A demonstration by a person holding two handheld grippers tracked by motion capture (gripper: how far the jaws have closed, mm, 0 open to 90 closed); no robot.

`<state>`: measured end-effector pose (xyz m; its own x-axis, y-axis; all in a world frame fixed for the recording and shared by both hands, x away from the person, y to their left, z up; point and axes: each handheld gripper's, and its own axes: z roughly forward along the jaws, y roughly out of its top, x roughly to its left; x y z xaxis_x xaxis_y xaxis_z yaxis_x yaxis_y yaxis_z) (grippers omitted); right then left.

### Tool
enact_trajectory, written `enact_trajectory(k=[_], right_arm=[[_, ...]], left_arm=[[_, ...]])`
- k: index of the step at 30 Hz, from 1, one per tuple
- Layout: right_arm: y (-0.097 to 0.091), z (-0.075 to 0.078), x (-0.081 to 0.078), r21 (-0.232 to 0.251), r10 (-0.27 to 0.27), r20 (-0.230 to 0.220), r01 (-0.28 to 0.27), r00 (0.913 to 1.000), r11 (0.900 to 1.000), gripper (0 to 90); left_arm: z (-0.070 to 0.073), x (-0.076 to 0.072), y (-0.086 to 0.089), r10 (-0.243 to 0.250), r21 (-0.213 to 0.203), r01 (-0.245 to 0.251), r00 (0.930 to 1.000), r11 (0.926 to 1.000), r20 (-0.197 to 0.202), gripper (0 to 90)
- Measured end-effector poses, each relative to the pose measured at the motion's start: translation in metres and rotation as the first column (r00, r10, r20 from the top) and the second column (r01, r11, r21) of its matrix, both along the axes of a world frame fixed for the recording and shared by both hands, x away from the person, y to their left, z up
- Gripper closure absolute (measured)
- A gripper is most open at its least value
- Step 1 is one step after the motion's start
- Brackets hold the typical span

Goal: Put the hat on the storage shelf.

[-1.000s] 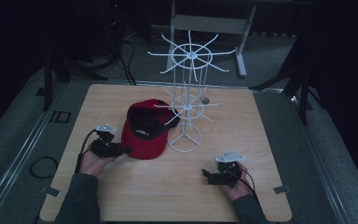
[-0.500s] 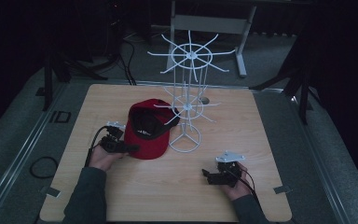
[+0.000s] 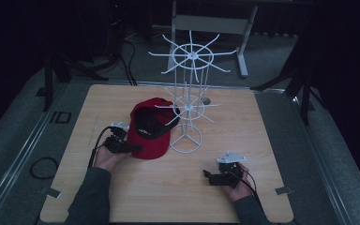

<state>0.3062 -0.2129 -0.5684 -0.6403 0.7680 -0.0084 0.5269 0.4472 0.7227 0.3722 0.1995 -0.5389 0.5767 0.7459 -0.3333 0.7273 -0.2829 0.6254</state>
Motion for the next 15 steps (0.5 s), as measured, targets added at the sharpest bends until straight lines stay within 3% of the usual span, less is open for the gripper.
enact_trajectory(k=[2,3,7,11,15], right_arm=[[0.000,0.000,0.000,0.000,0.000,0.000,0.000,1.0000,1.0000,16.3],[0.000,0.000,0.000,0.000,0.000,0.000,0.000,1.0000,1.0000,16.3],[0.000,0.000,0.000,0.000,0.000,0.000,0.000,1.0000,1.0000,16.3],[0.000,0.000,0.000,-0.001,0.001,0.000,-0.001,1.0000,1.0000,16.3],[0.000,0.000,0.000,-0.002,0.001,0.002,-0.001,1.0000,1.0000,16.3]], left_arm=[[0.001,-0.002,-0.001,0.006,0.011,-0.006,0.9998,0.9999,0.020,77.0],[0.004,-0.008,0.001,0.024,0.013,-0.025,0.9982,0.9996,0.055,77.0],[0.007,-0.019,0.006,0.062,0.012,-0.064,0.9918,0.9979,0.111,83.4],[0.008,-0.030,0.010,0.089,0.014,-0.094,0.9777,0.9955,0.190,85.3],[0.007,-0.035,0.015,0.126,0.015,-0.133,0.9622,0.9909,0.242,85.7]])
